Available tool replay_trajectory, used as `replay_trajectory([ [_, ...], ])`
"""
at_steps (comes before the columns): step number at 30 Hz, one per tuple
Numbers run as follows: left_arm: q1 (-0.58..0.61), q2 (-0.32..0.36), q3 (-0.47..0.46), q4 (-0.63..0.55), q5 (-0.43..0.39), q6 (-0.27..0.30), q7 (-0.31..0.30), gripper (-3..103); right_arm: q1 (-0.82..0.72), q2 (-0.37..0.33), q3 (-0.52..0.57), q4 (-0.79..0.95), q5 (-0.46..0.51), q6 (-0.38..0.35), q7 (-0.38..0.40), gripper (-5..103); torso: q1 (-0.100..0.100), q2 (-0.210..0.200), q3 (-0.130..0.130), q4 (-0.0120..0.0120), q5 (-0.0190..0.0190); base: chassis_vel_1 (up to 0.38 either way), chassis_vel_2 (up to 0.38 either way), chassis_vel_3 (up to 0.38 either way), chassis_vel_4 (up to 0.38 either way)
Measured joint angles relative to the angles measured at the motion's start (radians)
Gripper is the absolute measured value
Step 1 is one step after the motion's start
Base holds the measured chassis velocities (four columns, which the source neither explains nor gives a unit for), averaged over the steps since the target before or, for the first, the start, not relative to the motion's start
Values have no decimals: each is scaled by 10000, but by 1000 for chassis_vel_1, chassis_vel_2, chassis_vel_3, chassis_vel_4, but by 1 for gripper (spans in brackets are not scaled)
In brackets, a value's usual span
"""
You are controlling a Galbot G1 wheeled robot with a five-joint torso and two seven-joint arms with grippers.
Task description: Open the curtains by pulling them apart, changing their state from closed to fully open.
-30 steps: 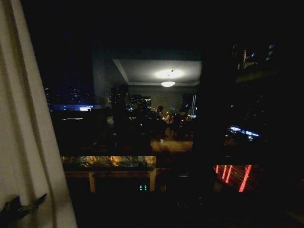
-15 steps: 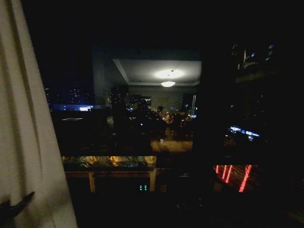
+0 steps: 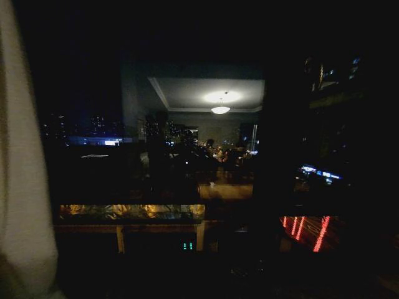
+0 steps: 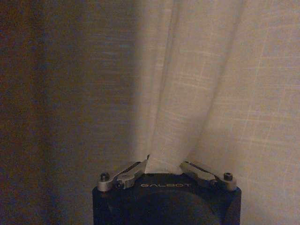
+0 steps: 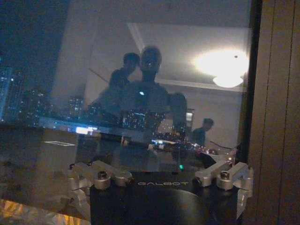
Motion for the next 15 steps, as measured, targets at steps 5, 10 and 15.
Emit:
replay_trajectory([
  [5,-366,586,105,1189,-432,46,-1040,1,-66,-1,45,-40,-11,90,-95,100,0,0,0,0,2,0,0,0,0],
  [10,-366,779,106,1555,-538,51,-1131,1,-71,0,39,-102,-53,148,-126,100,0,0,0,6,0,0,0,0,0],
  [15,13,486,-1,590,-270,85,230,3,55,0,-63,-163,-148,146,-131,100,1,0,0,8,-12,0,0,0,0],
])
